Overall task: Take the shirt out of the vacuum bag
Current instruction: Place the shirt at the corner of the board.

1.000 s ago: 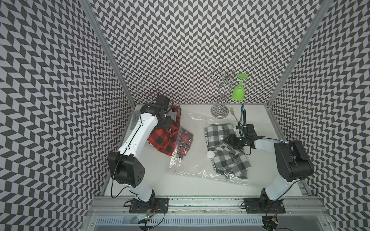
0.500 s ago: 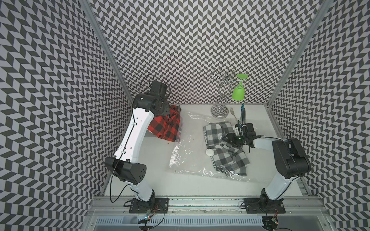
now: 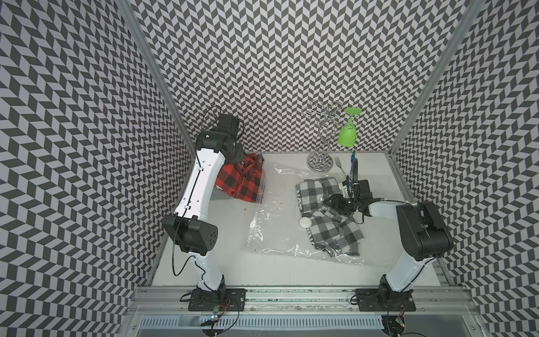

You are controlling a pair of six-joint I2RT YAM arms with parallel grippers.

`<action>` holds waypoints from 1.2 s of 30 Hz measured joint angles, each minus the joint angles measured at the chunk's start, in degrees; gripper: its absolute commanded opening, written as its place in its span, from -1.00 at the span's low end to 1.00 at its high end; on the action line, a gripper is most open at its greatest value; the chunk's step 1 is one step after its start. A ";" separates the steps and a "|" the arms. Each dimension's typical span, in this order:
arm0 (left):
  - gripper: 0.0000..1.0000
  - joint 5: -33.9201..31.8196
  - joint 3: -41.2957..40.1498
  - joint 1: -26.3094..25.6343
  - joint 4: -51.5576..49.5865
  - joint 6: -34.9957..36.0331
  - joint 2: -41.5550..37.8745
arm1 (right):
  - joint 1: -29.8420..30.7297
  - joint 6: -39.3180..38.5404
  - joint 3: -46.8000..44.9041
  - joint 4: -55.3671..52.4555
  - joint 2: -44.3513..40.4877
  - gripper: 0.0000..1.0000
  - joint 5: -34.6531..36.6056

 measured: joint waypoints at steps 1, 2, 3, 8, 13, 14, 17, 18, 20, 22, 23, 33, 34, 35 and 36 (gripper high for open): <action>-1.00 0.59 0.81 0.96 0.15 0.00 0.50 | 0.00 -0.13 0.00 0.02 0.00 0.14 -0.02; -1.00 1.09 1.66 1.92 0.33 -0.02 1.11 | 0.00 -0.22 -0.02 0.02 0.00 0.14 -0.02; -1.00 1.51 2.21 2.67 0.57 0.00 1.57 | 0.00 -0.31 -0.02 0.02 0.00 0.14 -0.02; -1.00 3.34 3.32 5.60 1.70 0.09 4.59 | 0.00 -0.39 -0.02 0.04 0.00 0.14 -0.02; -1.00 4.98 3.32 8.52 2.54 0.20 8.35 | 0.00 -0.42 0.00 0.07 0.00 0.14 -0.02; -1.00 5.22 3.39 9.31 2.64 0.20 9.05 | 0.00 -0.44 0.00 0.09 0.00 0.14 -0.02; -1.00 5.75 4.22 11.69 2.78 0.20 11.08 | -0.02 -0.44 0.02 0.15 0.13 0.14 -0.11; -1.00 5.95 4.74 12.28 2.80 0.20 11.72 | -0.02 -0.48 0.07 0.15 0.20 0.14 -0.13; -1.00 6.36 6.12 13.44 2.89 0.20 13.35 | -0.02 -0.59 0.24 0.17 0.37 0.14 -0.26; -1.00 6.51 6.86 14.23 3.15 0.20 14.82 | -0.02 -0.66 0.37 0.20 0.52 0.14 -0.35; -1.00 6.56 6.97 14.49 3.32 0.20 15.58 | -0.09 -0.72 0.46 0.22 0.63 0.14 -0.50; 0.75 1.79 6.86 14.84 5.51 -0.09 19.80 | -0.28 -0.81 0.61 0.55 1.01 0.15 -1.29; 0.81 0.79 7.19 14.95 5.62 -0.26 19.80 | -0.31 -0.81 0.61 0.57 1.03 0.15 -1.38; 0.85 -0.04 7.56 15.06 5.75 -0.74 19.80 | -0.31 -0.81 0.63 0.57 1.03 0.15 -1.38; 0.96 -1.01 8.26 15.17 5.81 -1.05 19.80 | -0.31 -0.83 0.66 0.55 1.05 0.15 -1.40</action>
